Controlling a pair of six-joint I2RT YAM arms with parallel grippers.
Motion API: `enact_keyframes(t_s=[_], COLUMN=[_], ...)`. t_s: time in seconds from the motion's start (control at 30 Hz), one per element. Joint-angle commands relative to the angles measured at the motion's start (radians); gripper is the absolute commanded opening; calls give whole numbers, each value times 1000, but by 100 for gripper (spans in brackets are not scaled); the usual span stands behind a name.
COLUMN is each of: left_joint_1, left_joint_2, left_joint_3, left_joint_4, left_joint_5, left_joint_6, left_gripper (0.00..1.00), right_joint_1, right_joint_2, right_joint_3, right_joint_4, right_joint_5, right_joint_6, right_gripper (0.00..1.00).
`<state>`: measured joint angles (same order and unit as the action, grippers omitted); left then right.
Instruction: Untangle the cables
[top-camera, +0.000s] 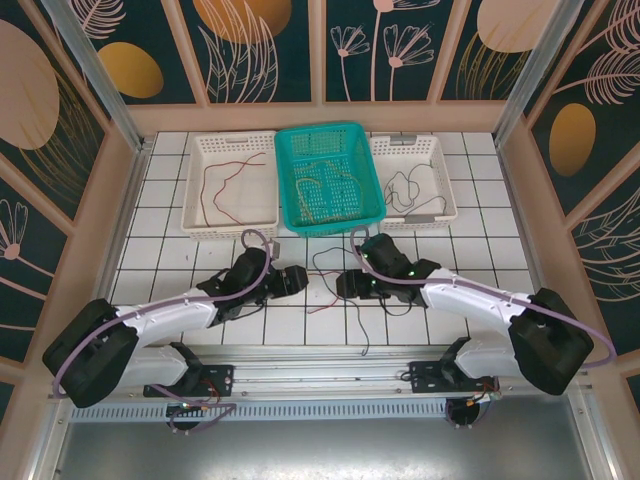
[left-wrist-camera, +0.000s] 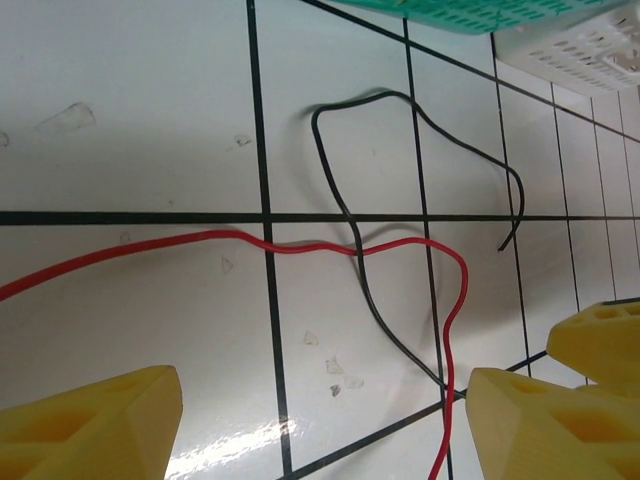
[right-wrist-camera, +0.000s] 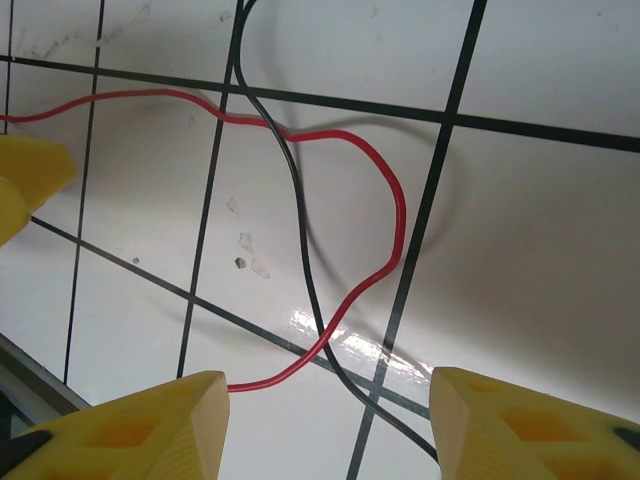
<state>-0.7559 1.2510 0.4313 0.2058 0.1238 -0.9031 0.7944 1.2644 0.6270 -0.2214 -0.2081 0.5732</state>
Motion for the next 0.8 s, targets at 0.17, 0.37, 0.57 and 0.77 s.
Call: enact_keyframes(t_s=[0.17,0.37,0.57,0.77], left_joint_1=[-103,-188,-195,-195], left_joint_2=[-26,-39,-19,33], left_joint_3=[24,18,6,8], left_joint_4=[-20,-37,-51,-14], left_joint_5=[89,160,184,174], left_joint_6=[19,28,59,70], left_gripper=[76,77,78,69], right_joint_1=[13,17,22,23], right_joint_2=[-70,-110,-110,-53], right_joint_3=[-77,-163,-210,-216], right_joint_4=[10,52,125,179], right_joint_5=[47,13,16,22], right_joint_6=[34,54,56,41], right_gripper=[55,55,55,55])
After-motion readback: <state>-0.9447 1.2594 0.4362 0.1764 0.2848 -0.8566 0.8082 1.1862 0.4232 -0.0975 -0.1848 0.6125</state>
